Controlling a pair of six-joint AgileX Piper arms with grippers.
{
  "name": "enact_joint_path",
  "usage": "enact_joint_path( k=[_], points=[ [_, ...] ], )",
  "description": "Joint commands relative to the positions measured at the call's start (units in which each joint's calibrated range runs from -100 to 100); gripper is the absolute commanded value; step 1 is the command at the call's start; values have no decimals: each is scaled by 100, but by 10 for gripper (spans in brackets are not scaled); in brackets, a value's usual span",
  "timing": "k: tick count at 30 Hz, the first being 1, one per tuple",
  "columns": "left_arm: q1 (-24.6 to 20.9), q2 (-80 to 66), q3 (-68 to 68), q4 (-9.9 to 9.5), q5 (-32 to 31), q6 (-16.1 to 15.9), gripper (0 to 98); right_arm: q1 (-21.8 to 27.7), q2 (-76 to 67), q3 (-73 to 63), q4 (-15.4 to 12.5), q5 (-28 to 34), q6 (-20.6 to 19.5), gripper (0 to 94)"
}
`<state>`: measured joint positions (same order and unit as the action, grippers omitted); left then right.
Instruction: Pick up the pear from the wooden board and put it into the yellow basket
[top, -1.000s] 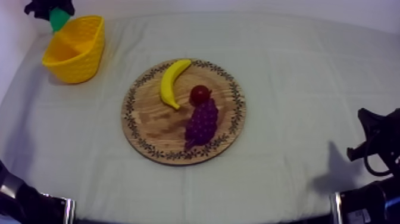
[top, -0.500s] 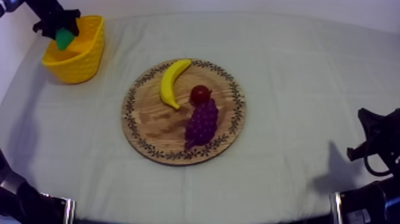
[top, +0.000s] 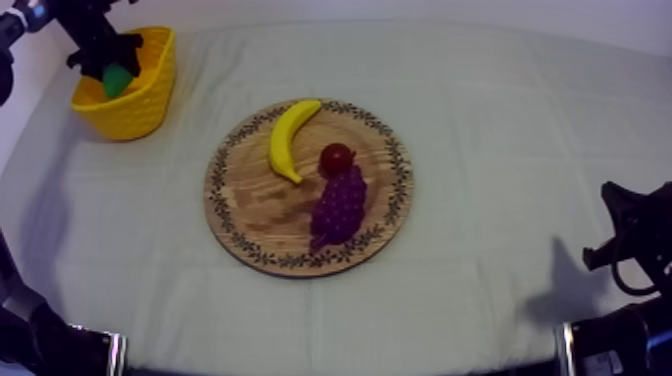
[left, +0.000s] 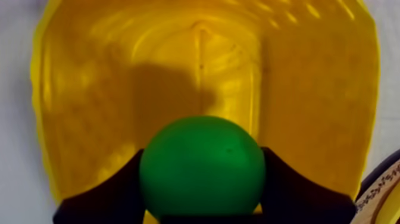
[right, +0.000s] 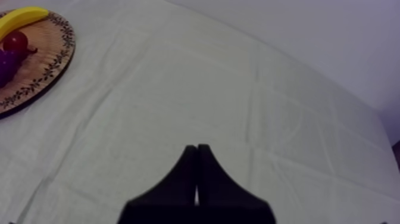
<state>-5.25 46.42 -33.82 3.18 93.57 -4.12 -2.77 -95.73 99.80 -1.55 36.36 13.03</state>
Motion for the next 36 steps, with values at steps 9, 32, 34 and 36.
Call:
enact_joint_path(
  k=[9, 32, 34, 36],
  points=[
    [16, 113, -131, 3, 24, -62, 526, 1, -3, -2, 6, 2, -2, 4],
    [15, -15, -48, -159, 433, 122, 937, 1, -3, -2, 6, 2, -2, 4],
    [15, -80, -5, -165, 450, 156, 948, 1, -3, -2, 6, 2, -2, 4],
    [19, -141, 27, -170, 458, 147, 954, 1, -3, -2, 6, 2, -2, 4]
  ],
)
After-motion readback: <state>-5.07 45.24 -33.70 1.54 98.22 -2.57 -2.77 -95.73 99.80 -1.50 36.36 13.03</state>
